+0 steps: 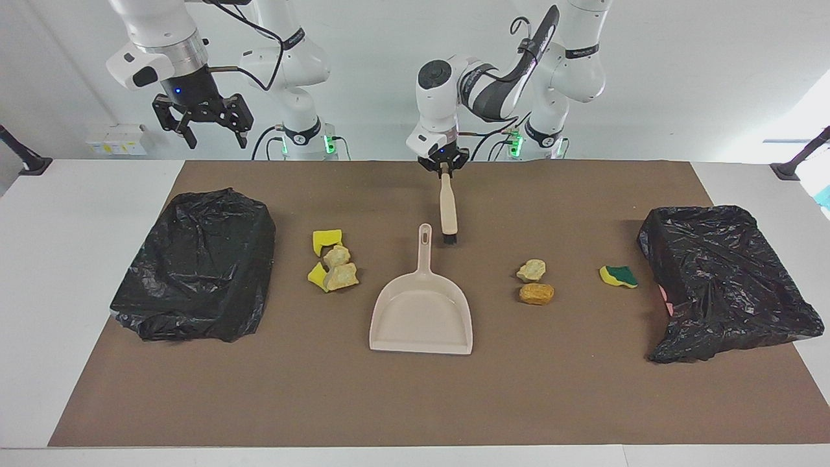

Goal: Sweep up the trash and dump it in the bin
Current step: 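Carry the brush with the left gripper while the right gripper reaches the dustpan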

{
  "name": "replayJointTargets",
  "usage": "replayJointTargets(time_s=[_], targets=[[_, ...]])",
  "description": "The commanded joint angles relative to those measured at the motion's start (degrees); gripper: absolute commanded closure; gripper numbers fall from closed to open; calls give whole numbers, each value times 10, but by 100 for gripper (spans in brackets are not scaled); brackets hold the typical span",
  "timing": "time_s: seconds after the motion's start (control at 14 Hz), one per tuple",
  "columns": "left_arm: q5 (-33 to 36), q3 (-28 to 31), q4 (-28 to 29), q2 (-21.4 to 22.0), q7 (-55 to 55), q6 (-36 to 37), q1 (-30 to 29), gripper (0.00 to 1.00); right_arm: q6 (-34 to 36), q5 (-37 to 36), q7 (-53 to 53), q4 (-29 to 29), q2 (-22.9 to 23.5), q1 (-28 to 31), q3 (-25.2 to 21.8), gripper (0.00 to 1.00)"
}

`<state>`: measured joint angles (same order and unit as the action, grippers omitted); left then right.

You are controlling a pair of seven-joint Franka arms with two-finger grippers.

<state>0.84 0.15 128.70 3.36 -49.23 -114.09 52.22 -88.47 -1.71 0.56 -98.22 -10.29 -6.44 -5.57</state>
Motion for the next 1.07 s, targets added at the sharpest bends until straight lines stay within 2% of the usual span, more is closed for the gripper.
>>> replayJointTargets(time_s=[0.0,0.14,0.57,0.78,1.0], targets=[[35,-4,-18,15,0,46,-52,100,4,6,-18,3,-2,4,2,0],[60,-5,-35,12,1,72,-93,100,3,8,-14,0,-2,2,8,0],[140,-5,-54,-3,4,75,-246,100,3,36,-12,-12,-3,1,18,0],[188,-5,-53,-9,20,67,-306,100,-62,54,0,-27,30,-48,27,0],[220,-5,-46,-10,47,70,-374,100,-136,54,96,-25,92,-117,27,0]])
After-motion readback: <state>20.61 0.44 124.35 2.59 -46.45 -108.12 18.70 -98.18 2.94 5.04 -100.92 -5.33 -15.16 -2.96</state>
